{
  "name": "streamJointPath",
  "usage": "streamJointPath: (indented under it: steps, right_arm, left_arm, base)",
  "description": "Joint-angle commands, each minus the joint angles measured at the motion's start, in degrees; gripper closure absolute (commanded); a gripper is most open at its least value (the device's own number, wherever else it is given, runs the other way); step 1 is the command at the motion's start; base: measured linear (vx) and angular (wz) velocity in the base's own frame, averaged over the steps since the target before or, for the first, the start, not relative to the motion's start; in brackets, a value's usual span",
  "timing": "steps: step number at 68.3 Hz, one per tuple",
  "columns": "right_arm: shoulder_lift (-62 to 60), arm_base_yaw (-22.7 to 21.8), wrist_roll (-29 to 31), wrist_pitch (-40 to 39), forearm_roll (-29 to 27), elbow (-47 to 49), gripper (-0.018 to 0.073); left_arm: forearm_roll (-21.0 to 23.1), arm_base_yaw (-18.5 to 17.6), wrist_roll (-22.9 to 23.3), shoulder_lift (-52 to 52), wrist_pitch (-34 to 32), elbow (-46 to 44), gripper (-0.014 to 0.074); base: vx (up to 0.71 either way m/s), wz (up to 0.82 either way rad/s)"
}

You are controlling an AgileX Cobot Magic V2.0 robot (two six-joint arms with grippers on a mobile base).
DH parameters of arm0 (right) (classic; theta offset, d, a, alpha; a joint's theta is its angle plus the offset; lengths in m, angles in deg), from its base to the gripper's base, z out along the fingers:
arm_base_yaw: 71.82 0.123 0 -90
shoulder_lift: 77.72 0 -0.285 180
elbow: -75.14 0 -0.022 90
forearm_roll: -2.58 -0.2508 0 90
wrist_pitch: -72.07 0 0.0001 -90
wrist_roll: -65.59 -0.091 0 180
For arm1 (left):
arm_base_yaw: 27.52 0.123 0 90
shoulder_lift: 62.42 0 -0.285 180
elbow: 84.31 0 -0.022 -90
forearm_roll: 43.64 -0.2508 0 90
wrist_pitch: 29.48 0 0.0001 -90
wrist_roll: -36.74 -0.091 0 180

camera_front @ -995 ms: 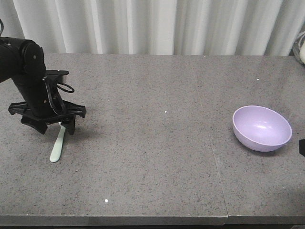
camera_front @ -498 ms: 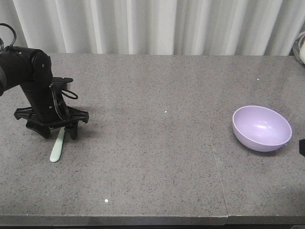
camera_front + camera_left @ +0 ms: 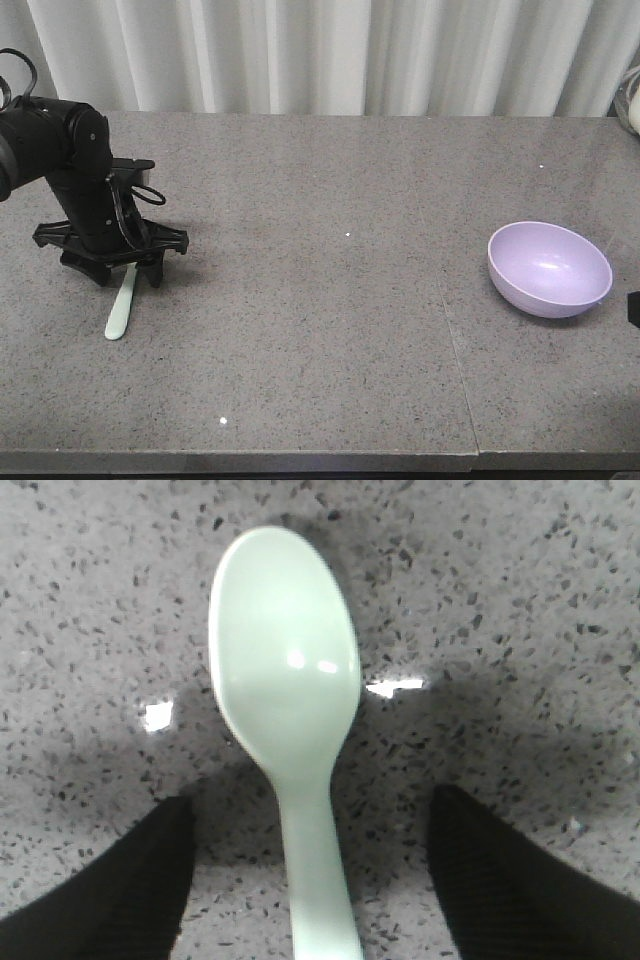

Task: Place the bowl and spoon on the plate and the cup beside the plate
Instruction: 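Lower the left gripper over the pale green spoon and grasp it, then lift the spoon with the left gripper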

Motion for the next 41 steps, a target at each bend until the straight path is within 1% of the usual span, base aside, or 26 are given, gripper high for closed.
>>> streamJointPath:
  steps: [1,10,18,22,28,41]
  right_arm:
    - [0.1,-0.2,0.4,-3.3,0.4,1.8,-0.0010]
    - [0.1,-0.2,0.4,-3.4,0.4,1.8,-0.0010]
    - [0.1,-0.2,0.4,-3.4,0.4,1.8,-0.0010]
    - [0.1,-0.2,0.4,-3.4,0.4,1.8,-0.0010]
    - [0.1,-0.2,0.4,-3.4,0.4,1.8,-0.0010]
    - [0.1,-0.2,0.4,-3.4,0.4,1.8,-0.0010]
  left_arm:
    - [0.0,-0.3,0.6,2.1,-0.4,-0.9,0.0233]
    - [0.0,-0.3,0.6,2.1,-0.4,-0.9,0.0381]
    - [0.0,-0.3,0.4,2.1,-0.3,-0.9,0.0534]
    - [0.0,-0.3,-1.0,2.1,-0.1,-0.9,0.0603]
    - [0.0,-0.3,-2.2,2.5,0.1,-0.9,0.0605]
    - [0.0,-0.3,-2.2,6.7,-0.6,-0.9,0.0604]
  base:
    - [0.00,0.00]
    - [0.00,0.00]
    - [0.00,0.00]
    - [0.00,0.00]
    - [0.00,0.00]
    - [0.00,0.00]
